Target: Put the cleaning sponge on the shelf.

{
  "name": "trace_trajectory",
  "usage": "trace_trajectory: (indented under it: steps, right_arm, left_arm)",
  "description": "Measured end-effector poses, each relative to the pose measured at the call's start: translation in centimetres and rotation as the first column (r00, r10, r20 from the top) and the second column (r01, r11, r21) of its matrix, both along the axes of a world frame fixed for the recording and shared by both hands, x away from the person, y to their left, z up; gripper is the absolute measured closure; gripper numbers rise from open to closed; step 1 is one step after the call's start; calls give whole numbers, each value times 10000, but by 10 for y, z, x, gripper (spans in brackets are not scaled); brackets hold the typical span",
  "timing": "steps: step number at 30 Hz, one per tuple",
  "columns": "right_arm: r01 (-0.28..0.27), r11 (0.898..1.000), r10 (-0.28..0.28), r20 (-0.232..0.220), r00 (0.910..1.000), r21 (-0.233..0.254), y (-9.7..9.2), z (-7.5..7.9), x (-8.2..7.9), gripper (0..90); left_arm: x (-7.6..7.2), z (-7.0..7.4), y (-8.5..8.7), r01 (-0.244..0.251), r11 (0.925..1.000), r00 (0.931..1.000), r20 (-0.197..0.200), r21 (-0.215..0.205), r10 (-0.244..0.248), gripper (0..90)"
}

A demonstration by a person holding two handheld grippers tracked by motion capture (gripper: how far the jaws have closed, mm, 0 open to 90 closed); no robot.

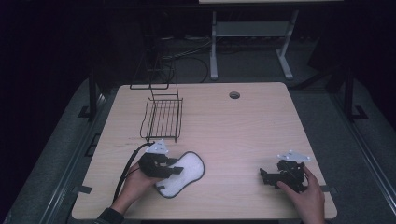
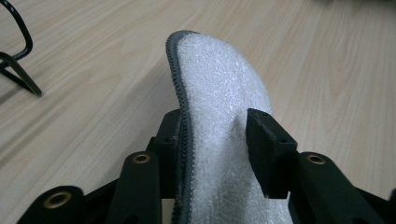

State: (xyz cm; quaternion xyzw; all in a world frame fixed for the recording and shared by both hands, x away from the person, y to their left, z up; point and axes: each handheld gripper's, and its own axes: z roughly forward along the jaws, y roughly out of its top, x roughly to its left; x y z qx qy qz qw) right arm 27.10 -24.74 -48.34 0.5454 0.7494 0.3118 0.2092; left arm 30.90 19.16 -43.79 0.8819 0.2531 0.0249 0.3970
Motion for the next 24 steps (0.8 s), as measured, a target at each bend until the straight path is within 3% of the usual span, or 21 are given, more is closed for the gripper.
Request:
trace_trajectory:
  steps: [13, 24]
  right_arm:
    - [1, 10000, -1, 0, 10000, 3, 0, 0, 0, 0]
    - [2, 10000, -2, -1, 10000, 2, 0, 0, 0, 0]
  left_arm:
    - [-2, 11, 2, 391, 9972, 9992, 31, -636, -390, 684]
    - [-3, 22, 7, 418, 9939, 9991, 89, -1022, -411, 764]
